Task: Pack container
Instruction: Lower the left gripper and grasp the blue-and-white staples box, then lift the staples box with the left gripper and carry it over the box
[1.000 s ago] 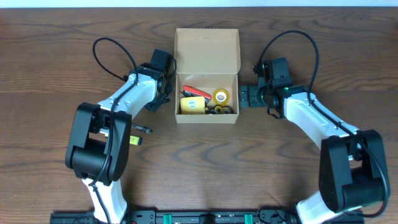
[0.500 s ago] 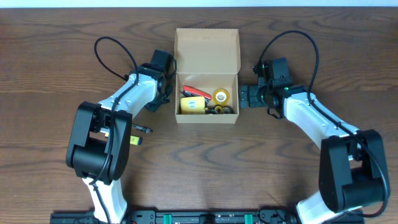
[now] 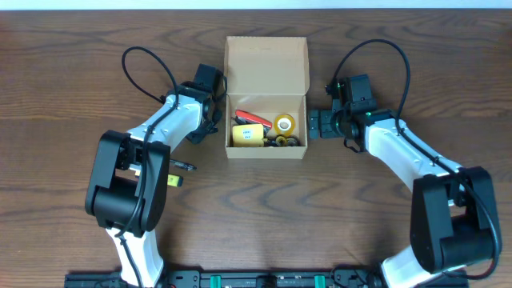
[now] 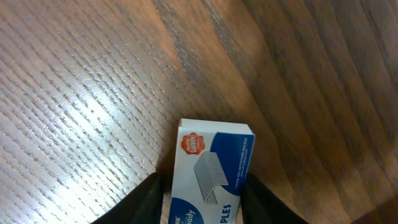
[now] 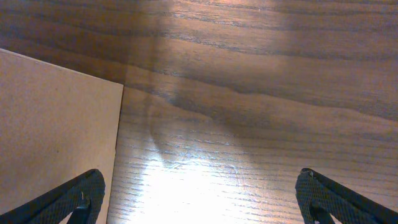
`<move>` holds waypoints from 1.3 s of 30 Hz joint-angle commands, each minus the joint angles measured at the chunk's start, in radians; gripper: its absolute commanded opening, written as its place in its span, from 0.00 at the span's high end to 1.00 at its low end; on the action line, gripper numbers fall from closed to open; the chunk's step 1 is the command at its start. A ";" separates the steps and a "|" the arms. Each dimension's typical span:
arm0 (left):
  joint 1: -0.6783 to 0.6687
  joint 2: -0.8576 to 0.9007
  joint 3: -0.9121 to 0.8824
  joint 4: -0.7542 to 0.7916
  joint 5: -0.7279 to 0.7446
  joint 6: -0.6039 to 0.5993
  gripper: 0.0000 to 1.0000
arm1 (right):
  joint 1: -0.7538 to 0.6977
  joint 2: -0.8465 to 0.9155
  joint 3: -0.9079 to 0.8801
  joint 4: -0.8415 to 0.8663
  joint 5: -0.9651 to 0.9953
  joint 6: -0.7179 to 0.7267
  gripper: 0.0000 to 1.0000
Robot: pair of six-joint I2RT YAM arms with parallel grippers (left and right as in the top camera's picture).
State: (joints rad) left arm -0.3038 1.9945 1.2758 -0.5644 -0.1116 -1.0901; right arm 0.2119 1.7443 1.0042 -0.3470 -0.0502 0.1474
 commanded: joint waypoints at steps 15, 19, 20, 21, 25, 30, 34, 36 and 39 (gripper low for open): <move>0.102 0.038 0.222 -0.274 0.037 0.275 0.94 | -0.003 0.009 -0.002 -0.001 0.000 -0.014 0.01; 0.128 0.038 0.408 -0.420 0.069 0.489 0.94 | -0.003 0.009 -0.002 -0.001 0.001 -0.014 0.01; 0.130 0.038 0.459 -0.456 0.068 0.534 0.94 | -0.003 0.009 -0.002 -0.001 0.001 -0.014 0.01; 0.132 0.038 0.502 -0.484 0.068 0.575 0.94 | -0.003 0.009 -0.002 -0.001 0.001 -0.014 0.01; 0.132 0.038 0.670 -0.577 0.068 0.720 0.94 | -0.003 0.009 -0.002 -0.001 0.001 -0.014 0.01; 0.131 0.038 0.835 -0.666 0.071 0.826 0.94 | -0.003 0.009 -0.002 -0.001 0.001 -0.014 0.01; 0.129 0.038 0.881 -0.680 0.133 0.830 0.94 | -0.003 0.009 -0.002 -0.001 0.000 -0.014 0.01; 0.126 0.038 0.882 -0.674 0.190 0.864 0.94 | -0.003 0.009 -0.002 -0.001 0.000 -0.014 0.01; 0.113 0.038 0.882 -0.648 0.246 0.908 0.94 | -0.003 0.009 -0.002 -0.001 0.000 -0.015 0.01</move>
State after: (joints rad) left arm -0.1787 2.0319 2.1380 -1.2243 0.0639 -0.2470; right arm 0.2119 1.7443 1.0042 -0.3470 -0.0498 0.1474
